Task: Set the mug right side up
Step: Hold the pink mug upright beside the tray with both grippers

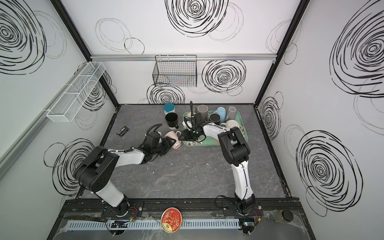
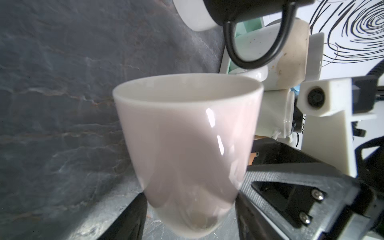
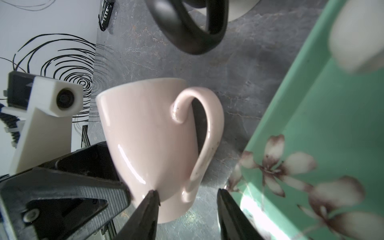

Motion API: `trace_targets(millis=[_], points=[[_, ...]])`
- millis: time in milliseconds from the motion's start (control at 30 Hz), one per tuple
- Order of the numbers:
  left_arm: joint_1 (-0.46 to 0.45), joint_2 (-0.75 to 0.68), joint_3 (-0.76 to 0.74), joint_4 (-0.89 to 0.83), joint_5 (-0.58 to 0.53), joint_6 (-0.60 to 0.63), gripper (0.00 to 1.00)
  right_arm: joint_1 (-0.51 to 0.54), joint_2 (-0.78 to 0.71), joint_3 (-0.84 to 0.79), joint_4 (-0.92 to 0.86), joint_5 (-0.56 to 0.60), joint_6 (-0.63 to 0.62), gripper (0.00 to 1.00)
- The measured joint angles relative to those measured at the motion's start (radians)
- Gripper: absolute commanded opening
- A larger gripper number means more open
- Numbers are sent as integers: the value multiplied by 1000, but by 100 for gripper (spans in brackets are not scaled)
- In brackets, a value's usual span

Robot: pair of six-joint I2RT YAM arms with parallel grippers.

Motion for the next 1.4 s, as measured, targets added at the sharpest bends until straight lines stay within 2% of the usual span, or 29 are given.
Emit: trace_targets(millis=[533,1233,1400], points=[[60,23,45,-54,107,181,64,-19,27,84,73,-22,90,50],[98,31,63,-95,187,311,61,-60,75,109,70,0,49,51],[105,35,70,-104,200,335,60,-60,98,129,61,-27,38,49]])
